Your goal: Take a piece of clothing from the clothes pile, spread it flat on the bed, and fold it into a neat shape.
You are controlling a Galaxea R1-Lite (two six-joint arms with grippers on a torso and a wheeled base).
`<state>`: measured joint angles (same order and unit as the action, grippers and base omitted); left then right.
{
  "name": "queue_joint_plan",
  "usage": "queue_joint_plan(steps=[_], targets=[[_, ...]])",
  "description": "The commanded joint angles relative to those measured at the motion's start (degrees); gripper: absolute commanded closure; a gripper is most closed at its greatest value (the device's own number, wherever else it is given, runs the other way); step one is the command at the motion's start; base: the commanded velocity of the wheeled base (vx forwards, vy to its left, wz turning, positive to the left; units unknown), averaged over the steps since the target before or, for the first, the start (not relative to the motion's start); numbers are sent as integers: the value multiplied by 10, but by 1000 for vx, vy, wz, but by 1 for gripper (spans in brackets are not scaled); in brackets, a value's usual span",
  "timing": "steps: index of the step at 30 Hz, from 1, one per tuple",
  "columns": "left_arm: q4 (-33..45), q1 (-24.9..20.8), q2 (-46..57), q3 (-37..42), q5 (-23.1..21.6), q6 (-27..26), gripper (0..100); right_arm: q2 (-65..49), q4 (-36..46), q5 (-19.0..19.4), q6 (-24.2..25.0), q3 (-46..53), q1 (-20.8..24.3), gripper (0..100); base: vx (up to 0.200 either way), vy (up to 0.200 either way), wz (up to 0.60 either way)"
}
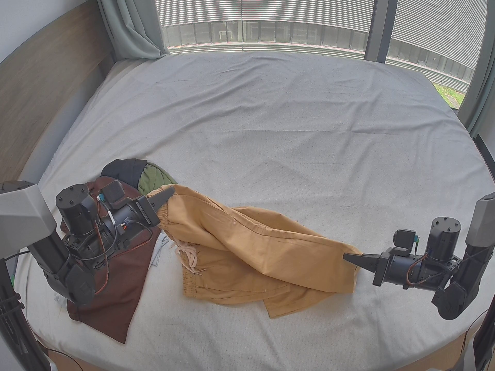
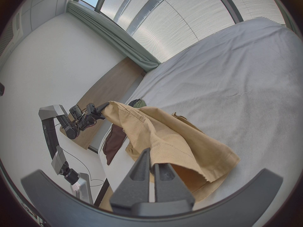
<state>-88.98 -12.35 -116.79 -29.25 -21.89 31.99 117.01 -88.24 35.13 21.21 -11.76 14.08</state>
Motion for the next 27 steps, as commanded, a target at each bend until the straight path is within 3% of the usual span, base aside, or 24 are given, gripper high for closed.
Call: queue_joint_plan(steps=[1, 22, 23, 27], targets=[[-1, 1, 0, 0, 0, 0, 100, 18, 0, 0, 0, 0, 3, 100, 0, 0, 0], [-1, 4, 2, 2, 0, -1, 100, 19, 0, 0, 0, 0, 9, 100, 0, 0, 0], [-1, 4, 2, 2, 0, -1, 100, 20, 0, 0, -1, -2, 9, 0, 0, 0, 0], [-1, 3, 2, 2, 0, -1, 100, 28, -1, -2, 1, -30, 10, 0, 0, 0, 0]])
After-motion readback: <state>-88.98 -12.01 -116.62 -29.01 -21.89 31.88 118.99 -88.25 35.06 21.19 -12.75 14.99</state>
